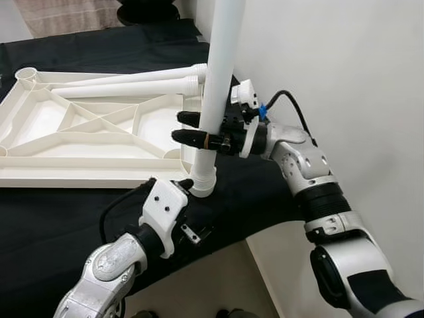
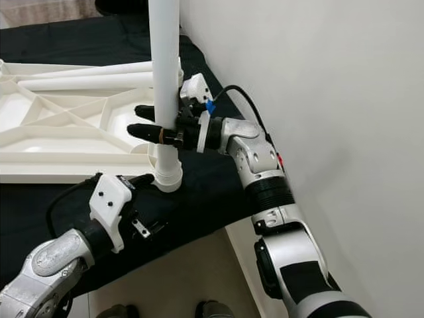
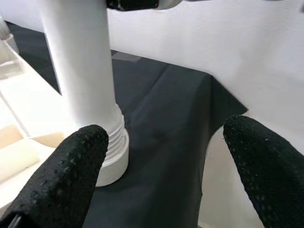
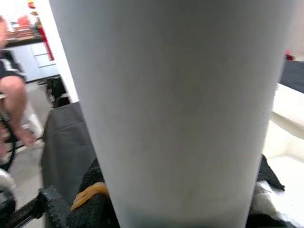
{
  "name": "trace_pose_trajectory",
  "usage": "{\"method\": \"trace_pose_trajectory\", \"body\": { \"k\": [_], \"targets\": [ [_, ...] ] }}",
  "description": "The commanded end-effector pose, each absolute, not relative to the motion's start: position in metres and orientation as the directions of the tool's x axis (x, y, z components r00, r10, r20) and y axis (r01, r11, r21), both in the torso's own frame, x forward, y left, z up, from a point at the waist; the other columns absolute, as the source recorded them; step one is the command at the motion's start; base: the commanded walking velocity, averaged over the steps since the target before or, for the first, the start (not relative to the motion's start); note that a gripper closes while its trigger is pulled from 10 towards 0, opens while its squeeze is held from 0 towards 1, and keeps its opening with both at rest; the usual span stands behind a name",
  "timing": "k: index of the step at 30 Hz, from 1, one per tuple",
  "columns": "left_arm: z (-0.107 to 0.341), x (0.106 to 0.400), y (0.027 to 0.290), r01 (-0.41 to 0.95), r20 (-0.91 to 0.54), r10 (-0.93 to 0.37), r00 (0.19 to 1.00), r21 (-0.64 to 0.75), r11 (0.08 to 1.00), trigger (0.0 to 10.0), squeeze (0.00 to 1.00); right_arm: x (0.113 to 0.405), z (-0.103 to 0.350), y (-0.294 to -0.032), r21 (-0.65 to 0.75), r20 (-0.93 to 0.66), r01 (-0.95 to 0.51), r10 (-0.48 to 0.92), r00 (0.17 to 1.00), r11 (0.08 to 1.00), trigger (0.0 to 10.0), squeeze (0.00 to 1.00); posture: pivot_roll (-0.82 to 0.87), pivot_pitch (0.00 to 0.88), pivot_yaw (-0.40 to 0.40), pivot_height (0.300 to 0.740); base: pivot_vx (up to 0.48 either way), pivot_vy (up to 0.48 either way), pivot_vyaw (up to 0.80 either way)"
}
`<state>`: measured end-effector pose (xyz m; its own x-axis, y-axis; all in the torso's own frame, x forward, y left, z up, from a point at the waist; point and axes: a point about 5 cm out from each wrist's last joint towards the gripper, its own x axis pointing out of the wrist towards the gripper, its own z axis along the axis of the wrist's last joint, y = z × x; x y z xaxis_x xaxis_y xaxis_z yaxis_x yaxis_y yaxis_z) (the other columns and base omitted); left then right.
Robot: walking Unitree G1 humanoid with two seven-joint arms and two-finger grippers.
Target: Building children table
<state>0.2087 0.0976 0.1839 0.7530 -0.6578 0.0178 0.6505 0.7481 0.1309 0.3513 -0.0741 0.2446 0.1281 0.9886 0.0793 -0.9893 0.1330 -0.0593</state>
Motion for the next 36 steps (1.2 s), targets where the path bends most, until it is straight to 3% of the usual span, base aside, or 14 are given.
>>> {"method": "trace_pose_trajectory", "body": {
  "k": [1, 10, 12, 13, 16, 20, 21, 22, 27, 28, 29, 33, 35, 36],
  "targets": [
    [0.184, 0.205, 0.094, 0.679, 0.010, -0.684, 0.730, 0.112, 0.726, 10.0, 0.00, 0.345, 0.214, -0.073, 0.127, 0.121, -0.991, 0.991, 0.049, 0.034, 10.0, 0.00, 0.08, 0.195, -0.077, 0.740, 0.000, 0.000, 0.00],
    [0.176, 0.182, 0.081, 0.807, -0.051, -0.805, 0.591, 0.032, 0.590, 10.0, 0.00, 0.341, 0.213, -0.072, 0.086, 0.058, -0.993, 0.996, -0.073, -0.077, 10.0, 0.00, 0.08, 0.200, -0.078, 0.740, 0.000, 0.000, 0.00],
    [0.176, 0.183, 0.082, 0.788, -0.046, -0.787, 0.615, 0.043, 0.614, 10.0, 0.00, 0.348, 0.208, -0.066, 0.066, -0.004, -0.998, 1.000, 0.012, 0.012, 10.0, 0.00, 0.08, 0.201, -0.077, 0.740, 0.000, 0.000, 0.00],
    [0.176, 0.183, 0.082, 0.788, -0.046, -0.787, 0.615, 0.043, 0.614, 10.0, 0.00, 0.348, 0.208, -0.066, 0.066, -0.004, -0.998, 1.000, 0.012, 0.012, 10.0, 0.00, 0.08, 0.201, -0.077, 0.740, 0.000, 0.000, 0.00],
    [0.179, 0.191, 0.086, 0.739, -0.024, -0.740, 0.672, 0.076, 0.669, 10.0, 0.00, 0.358, 0.200, -0.063, 0.059, -0.060, -0.984, 0.985, 0.162, 0.165, 10.0, 0.00, 0.08, 0.197, -0.078, 0.740, 0.000, 0.000, 0.00],
    [0.181, 0.194, 0.088, 0.722, -0.016, -0.724, 0.690, 0.082, 0.687, 10.0, 0.00, 0.361, 0.196, -0.065, 0.054, -0.081, -0.974, 0.973, 0.217, 0.221, 10.0, 0.00, 0.08, 0.193, -0.073, 0.740, 0.000, 0.000, 0.00],
    [0.184, 0.201, 0.093, 0.685, -0.003, -0.689, 0.725, 0.109, 0.721, 10.0, 0.00, 0.370, 0.188, -0.073, 0.058, -0.132, -0.922, 0.918, 0.373, 0.383, 10.0, 0.00, 0.07, 0.189, -0.073, 0.740, 0.000, 0.000, 0.00],
    [0.185, 0.204, 0.095, 0.667, 0.003, -0.672, 0.740, 0.120, 0.735, 10.0, 0.00, 0.374, 0.186, -0.076, 0.070, -0.145, -0.889, 0.886, 0.440, 0.453, 10.0, 0.00, 0.07, 0.189, -0.071, 0.740, 0.000, 0.000, 0.00],
    [0.188, 0.209, 0.099, 0.638, 0.014, -0.645, 0.764, 0.131, 0.759, 10.0, 0.00, 0.381, 0.182, -0.083, 0.081, -0.171, -0.812, 0.811, 0.560, 0.578, 10.0, 0.00, 0.07, 0.186, -0.071, 0.740, 0.000, 0.000, 0.00],
    [0.189, 0.212, 0.101, 0.615, 0.021, -0.623, 0.782, 0.142, 0.776, 10.0, 0.00, 0.389, 0.179, -0.092, 0.063, -0.193, -0.705, 0.702, 0.686, 0.706, 10.0, 0.00, 0.07, 0.184, -0.070, 0.740, 0.000, 0.000, 0.00],
    [0.188, 0.212, 0.102, 0.606, 0.020, -0.615, 0.788, 0.144, 0.782, 10.0, 0.00, 0.392, 0.178, -0.096, 0.072, -0.200, -0.641, 0.641, 0.741, 0.764, 10.0, 0.00, 0.07, 0.184, -0.070, 0.740, 0.000, 0.000, 0.00],
    [0.187, 0.213, 0.102, 0.603, 0.019, -0.612, 0.791, 0.145, 0.784, 10.0, 0.00, 0.394, 0.177, -0.098, 0.080, -0.204, -0.605, 0.608, 0.768, 0.792, 10.0, 0.00, 0.07, 0.184, -0.070, 0.740, 0.000, 0.000, 0.00],
    [0.185, 0.213, 0.101, 0.600, 0.008, -0.608, 0.794, 0.150, 0.786, 10.0, 0.00, 0.398, 0.176, -0.102, 0.106, -0.198, -0.474, 0.486, 0.851, 0.874, 10.0, 0.00, 0.07, 0.184, -0.069, 0.740, 0.000, 0.000, 0.00],
    [0.185, 0.213, 0.101, 0.600, 0.008, -0.608, 0.794, 0.150, 0.786, 10.0, 0.00, 0.398, 0.176, -0.102, 0.106, -0.198, -0.474, 0.486, 0.851, 0.874, 10.0, 0.00, 0.07, 0.184, -0.069, 0.740, 0.000, 0.000, 0.00]
  ]
}}
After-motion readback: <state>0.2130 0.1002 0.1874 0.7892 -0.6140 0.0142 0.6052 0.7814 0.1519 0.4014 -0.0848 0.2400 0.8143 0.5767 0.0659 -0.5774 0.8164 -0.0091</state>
